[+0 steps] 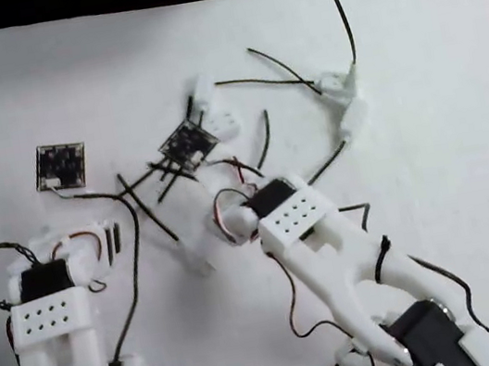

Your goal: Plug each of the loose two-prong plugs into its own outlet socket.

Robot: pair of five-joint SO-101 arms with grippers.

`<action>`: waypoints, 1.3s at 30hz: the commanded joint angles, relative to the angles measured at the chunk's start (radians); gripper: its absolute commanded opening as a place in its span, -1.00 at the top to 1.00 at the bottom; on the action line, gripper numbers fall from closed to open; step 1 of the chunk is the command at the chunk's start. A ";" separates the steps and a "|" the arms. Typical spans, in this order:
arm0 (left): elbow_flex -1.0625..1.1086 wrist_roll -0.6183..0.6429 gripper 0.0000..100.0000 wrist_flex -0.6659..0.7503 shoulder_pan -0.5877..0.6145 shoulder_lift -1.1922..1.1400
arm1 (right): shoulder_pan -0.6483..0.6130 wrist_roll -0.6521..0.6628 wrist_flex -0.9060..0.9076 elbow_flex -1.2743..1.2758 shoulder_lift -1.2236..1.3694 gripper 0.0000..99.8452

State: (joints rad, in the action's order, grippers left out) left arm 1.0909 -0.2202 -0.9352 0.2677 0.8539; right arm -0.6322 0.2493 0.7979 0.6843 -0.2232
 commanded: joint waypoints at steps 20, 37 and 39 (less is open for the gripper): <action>-0.006 -0.002 0.67 0.023 0.010 0.027 | 0.005 -0.003 -0.065 0.118 -0.157 0.97; -0.005 -0.002 0.67 0.023 0.010 0.027 | 0.012 -0.002 -0.430 0.347 -0.232 0.97; -0.005 -0.002 0.67 0.023 0.010 0.027 | 0.012 -0.002 -0.429 0.350 -0.292 0.97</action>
State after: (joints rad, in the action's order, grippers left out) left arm 1.0909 -0.2202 -0.9352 0.2677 0.8539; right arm -0.6352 0.2493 0.3744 1.0372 -0.4319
